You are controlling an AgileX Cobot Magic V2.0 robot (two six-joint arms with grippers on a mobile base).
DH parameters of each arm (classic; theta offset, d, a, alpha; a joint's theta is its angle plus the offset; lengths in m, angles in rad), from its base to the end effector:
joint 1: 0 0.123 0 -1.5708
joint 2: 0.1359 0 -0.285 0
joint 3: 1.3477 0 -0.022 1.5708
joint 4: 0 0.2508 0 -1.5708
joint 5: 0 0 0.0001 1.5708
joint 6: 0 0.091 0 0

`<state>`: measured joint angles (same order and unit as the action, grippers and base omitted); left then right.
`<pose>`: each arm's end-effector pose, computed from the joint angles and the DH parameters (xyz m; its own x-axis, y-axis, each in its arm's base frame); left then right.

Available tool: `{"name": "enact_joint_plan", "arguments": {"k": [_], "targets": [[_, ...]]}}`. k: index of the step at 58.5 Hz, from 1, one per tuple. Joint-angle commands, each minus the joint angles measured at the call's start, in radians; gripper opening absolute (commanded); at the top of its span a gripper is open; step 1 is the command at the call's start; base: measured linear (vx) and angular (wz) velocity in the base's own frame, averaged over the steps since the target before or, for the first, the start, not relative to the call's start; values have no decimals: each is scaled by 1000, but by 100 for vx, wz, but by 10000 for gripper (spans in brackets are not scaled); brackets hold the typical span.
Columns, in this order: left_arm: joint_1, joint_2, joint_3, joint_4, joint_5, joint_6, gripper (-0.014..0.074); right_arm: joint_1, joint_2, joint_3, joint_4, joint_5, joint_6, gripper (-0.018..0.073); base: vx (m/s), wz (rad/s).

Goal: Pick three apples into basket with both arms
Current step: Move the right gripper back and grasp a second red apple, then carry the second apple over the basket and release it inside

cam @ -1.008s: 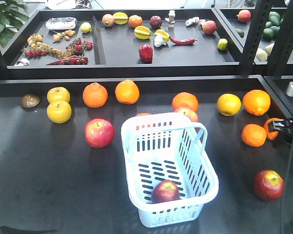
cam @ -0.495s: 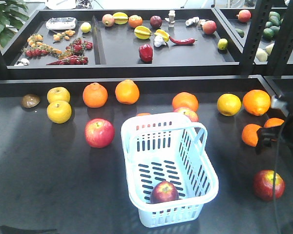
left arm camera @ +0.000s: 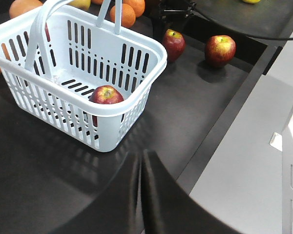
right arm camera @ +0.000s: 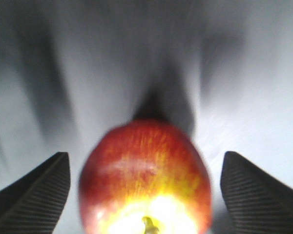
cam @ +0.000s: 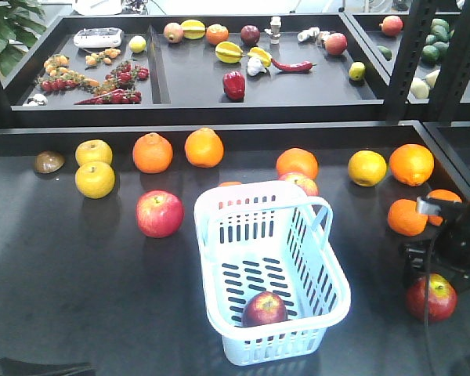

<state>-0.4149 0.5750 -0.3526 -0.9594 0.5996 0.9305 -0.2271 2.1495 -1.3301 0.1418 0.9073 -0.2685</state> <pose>0.0800 -0.0812 0.2576 -0.3989 0.2374 -0.8857 0.7536 0.6351 -0.1692 0.3746 -0.0762 0.0967 -0.9980 0.0472 0.0427 0.0521 0.9913 0.1208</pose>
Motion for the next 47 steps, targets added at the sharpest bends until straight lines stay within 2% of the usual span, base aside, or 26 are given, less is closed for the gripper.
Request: {"name": "enact_joint_plan", "arguments": {"k": [1, 5, 11, 18, 26, 39, 47], "targets": [[-6, -1, -27, -38, -34, -3, -6, -4, -37, -25, 11, 32, -2, 568, 0, 0], [-6, -1, -27, -38, -34, -3, -6, -4, -38, -23, 13, 42, -2, 537, 0, 0], [-6, -1, -27, -38, -34, -3, -6, -4, -55, -23, 15, 61, -2, 428, 0, 0], [-6, -1, -27, -38, -33, -3, -6, -4, -117, -23, 41, 89, -22, 234, 0, 0], [-6, -1, -27, -38, -33, -3, -6, -4, -246, -23, 122, 140, -127, -15, 0, 0], [-6, -1, -27, -38, -33, -3, -6, -4, -485, -12, 283, 240, -226, -7, 0, 0], [-6, -1, -27, -39, -33, -3, -6, 24, -659, 93, 431, 236, -326, -5, 0, 0]]}}
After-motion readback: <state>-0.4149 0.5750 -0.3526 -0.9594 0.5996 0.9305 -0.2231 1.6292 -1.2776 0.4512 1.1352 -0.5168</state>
